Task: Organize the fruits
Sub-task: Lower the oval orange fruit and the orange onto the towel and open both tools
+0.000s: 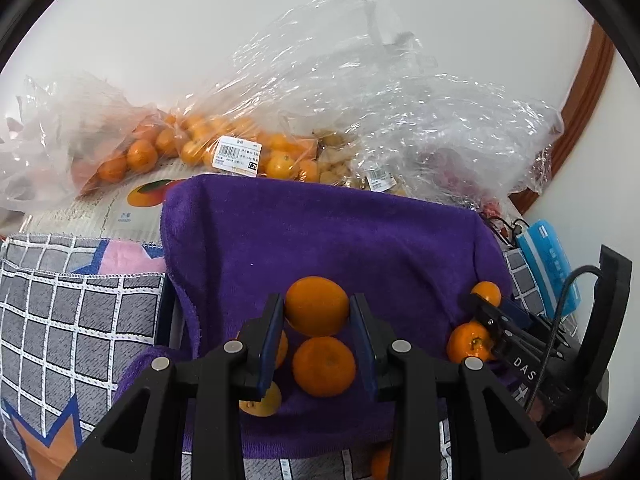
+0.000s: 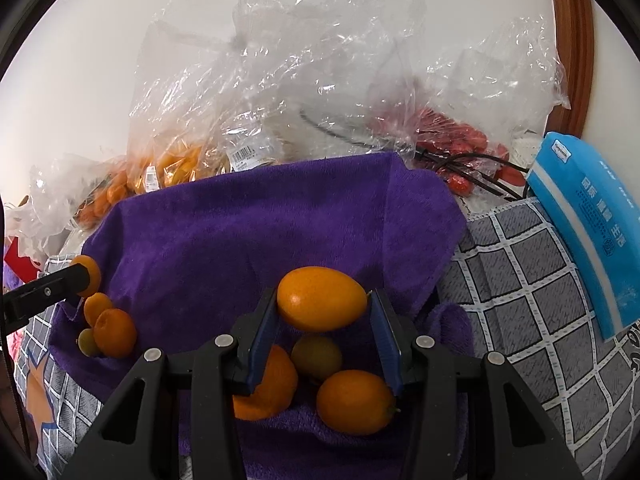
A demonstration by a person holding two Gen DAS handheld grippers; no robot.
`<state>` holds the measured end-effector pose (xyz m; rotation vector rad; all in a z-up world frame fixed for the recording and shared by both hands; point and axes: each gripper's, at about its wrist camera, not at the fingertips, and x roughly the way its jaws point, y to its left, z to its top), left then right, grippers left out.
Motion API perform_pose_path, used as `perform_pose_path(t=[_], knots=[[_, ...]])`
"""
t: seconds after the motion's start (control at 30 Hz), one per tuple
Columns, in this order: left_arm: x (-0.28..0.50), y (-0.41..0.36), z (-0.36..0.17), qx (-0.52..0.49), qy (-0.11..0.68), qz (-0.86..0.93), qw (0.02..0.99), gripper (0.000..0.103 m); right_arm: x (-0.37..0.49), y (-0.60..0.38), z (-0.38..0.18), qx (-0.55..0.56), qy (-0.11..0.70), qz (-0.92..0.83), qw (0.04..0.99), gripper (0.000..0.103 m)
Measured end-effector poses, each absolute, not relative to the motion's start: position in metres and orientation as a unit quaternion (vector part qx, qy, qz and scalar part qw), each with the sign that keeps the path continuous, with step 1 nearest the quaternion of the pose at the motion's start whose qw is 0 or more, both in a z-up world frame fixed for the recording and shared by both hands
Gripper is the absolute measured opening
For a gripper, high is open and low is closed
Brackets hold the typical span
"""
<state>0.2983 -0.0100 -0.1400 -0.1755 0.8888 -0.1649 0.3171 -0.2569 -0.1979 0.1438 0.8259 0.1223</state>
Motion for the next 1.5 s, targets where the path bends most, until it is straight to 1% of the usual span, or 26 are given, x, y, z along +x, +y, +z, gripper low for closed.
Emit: perform_pose_path(t=[0.3, 0.63, 1.07, 1.13, 1.17, 1.3, 1.4, 1.5], knots=[[0.312, -0.018, -0.147, -0.092, 0.44, -0.082, 0.89, 0.032, 0.32, -0.253, -0.2, 0.063, 0.398, 0.053, 0.914, 0.046], [0.319, -0.034, -0.159, -0.067, 0.458, -0.078, 0.883, 0.032, 0.317, -0.252, -0.198, 0.048, 0.393, 0.049, 0.917, 0.046], [0.324, -0.039, -0.172, -0.066, 0.489, -0.086, 0.866, 0.032, 0.305, -0.249, -0.193, 0.018, 0.378, 0.051, 0.924, 0.046], [0.323, -0.039, -0.17, -0.066, 0.491, -0.085, 0.864, 0.032, 0.302, -0.248, -0.189, 0.008, 0.375, 0.051, 0.926, 0.054], [0.322, -0.039, -0.169, -0.068, 0.49, -0.086, 0.865, 0.032, 0.301, -0.248, -0.188, 0.008, 0.373, 0.05, 0.926, 0.055], [0.317, -0.04, -0.162, -0.068, 0.489, -0.092, 0.865, 0.033, 0.296, -0.247, -0.174, 0.015, 0.372, 0.047, 0.927, 0.055], [0.309, -0.037, -0.152, -0.07, 0.48, -0.098, 0.869, 0.038, 0.288, -0.242, -0.161, 0.009, 0.363, 0.041, 0.931, 0.055], [0.301, -0.033, -0.141, -0.07, 0.471, -0.097, 0.874, 0.039, 0.278, -0.238, -0.152, 0.013, 0.359, 0.038, 0.932, 0.055]])
